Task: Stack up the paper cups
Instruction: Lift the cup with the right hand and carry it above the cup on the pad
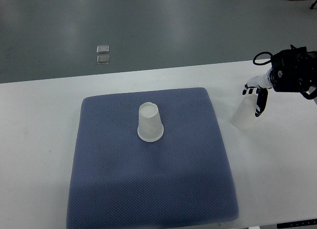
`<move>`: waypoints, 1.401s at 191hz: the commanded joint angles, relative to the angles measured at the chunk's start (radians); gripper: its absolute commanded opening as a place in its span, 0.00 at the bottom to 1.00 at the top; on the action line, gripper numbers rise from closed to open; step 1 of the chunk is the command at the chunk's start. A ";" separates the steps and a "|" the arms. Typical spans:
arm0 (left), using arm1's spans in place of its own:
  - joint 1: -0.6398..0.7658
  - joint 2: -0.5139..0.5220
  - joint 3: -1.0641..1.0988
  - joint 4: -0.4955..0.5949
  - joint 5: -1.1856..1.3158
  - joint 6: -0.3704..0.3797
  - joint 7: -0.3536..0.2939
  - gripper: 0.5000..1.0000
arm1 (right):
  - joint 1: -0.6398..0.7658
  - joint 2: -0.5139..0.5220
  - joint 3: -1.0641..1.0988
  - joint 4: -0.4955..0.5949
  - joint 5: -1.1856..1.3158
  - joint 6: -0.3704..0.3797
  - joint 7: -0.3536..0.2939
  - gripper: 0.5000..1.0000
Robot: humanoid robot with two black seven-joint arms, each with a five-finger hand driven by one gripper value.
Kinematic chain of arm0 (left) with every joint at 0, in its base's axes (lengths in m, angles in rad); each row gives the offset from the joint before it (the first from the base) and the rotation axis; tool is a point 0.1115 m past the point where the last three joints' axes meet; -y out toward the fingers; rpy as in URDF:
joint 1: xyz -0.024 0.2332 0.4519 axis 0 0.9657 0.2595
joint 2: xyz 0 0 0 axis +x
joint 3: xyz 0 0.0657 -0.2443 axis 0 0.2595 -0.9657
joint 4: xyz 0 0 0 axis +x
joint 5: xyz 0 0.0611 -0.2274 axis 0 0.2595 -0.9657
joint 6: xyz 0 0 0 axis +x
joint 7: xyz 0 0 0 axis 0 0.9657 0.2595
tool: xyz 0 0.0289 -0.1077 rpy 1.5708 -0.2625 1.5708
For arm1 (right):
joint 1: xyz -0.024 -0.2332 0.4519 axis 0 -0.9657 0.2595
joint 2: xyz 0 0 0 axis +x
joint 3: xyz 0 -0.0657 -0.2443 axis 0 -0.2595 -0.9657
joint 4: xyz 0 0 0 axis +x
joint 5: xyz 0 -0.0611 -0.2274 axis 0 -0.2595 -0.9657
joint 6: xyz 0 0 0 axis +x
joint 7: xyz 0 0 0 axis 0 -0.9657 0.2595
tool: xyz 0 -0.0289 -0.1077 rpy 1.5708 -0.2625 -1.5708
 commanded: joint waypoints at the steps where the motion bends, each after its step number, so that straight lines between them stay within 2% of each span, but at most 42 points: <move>1: 0.000 0.000 0.000 0.000 0.000 0.001 0.000 1.00 | -0.002 0.000 0.000 -0.001 0.000 -0.003 0.001 0.74; 14: 0.000 0.000 0.000 0.000 0.000 0.000 0.000 1.00 | -0.002 0.000 0.000 -0.001 0.000 -0.009 0.001 0.73; 65: 0.000 0.000 0.000 0.002 0.000 0.001 0.000 1.00 | -0.010 0.002 0.000 -0.001 0.001 -0.012 0.001 0.59; 83: 0.000 0.000 0.000 0.002 0.000 0.001 0.000 1.00 | -0.016 0.002 0.000 -0.006 0.001 -0.013 0.001 0.49; 115: 0.001 0.000 -0.002 0.002 0.000 0.001 0.000 1.00 | -0.010 -0.003 0.022 -0.009 -0.002 -0.003 0.001 0.25; 136: 0.001 0.000 0.000 0.002 0.000 0.001 0.000 1.00 | 0.009 -0.023 0.022 -0.008 -0.006 0.019 0.003 0.24; 182: 0.001 0.000 -0.002 0.002 0.000 0.000 0.000 1.00 | 0.226 -0.061 0.016 0.034 -0.023 0.172 0.007 0.23; 243: 0.000 0.000 0.003 -0.005 0.000 0.001 0.000 1.00 | 0.633 -0.126 0.052 0.094 -0.068 0.487 0.012 0.25; 268: 0.000 0.000 0.003 -0.005 0.000 0.000 0.000 1.00 | 0.752 -0.129 0.083 0.175 -0.081 0.515 0.012 0.25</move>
